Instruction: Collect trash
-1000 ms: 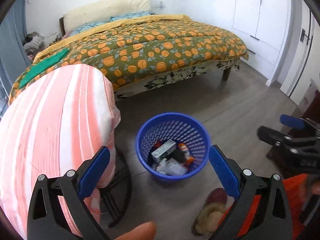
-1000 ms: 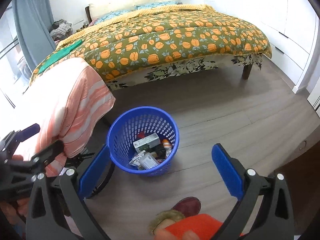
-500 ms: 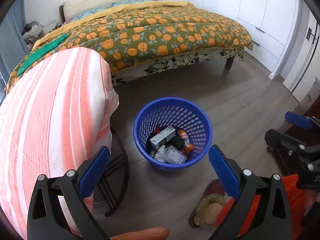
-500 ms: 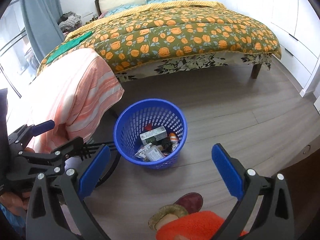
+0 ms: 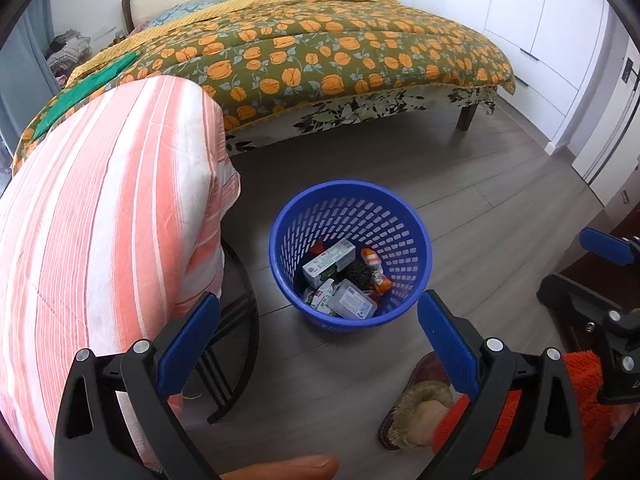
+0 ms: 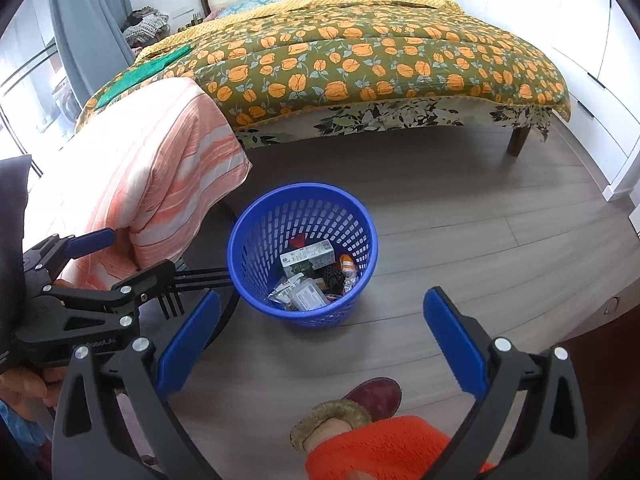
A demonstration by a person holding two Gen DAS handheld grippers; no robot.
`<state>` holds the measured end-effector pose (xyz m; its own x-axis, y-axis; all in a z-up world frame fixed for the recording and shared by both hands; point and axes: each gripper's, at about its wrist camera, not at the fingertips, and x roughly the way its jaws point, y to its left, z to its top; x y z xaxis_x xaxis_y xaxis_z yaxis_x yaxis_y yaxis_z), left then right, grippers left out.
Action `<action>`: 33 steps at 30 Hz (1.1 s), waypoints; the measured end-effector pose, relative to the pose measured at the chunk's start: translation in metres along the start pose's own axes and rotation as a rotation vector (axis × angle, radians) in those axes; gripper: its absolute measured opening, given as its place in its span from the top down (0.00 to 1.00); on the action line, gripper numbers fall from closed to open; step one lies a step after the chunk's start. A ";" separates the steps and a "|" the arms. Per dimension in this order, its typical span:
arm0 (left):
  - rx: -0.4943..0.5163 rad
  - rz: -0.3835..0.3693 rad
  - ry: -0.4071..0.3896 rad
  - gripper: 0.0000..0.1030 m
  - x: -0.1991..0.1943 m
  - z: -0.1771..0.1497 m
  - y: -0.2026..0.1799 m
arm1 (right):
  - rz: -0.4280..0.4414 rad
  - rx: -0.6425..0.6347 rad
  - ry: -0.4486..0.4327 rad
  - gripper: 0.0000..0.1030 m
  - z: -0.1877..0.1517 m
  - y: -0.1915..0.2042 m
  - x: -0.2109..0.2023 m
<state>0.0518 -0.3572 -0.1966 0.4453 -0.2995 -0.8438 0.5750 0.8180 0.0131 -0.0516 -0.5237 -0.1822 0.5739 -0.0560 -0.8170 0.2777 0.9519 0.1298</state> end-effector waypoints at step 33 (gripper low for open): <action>-0.028 0.026 0.015 0.05 0.002 0.000 0.010 | -0.007 -0.010 0.025 0.04 0.000 0.003 0.008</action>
<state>0.0590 -0.3496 -0.1984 0.4499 -0.2705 -0.8511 0.5437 0.8390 0.0207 -0.0460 -0.5211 -0.1882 0.5528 -0.0549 -0.8315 0.2734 0.9545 0.1188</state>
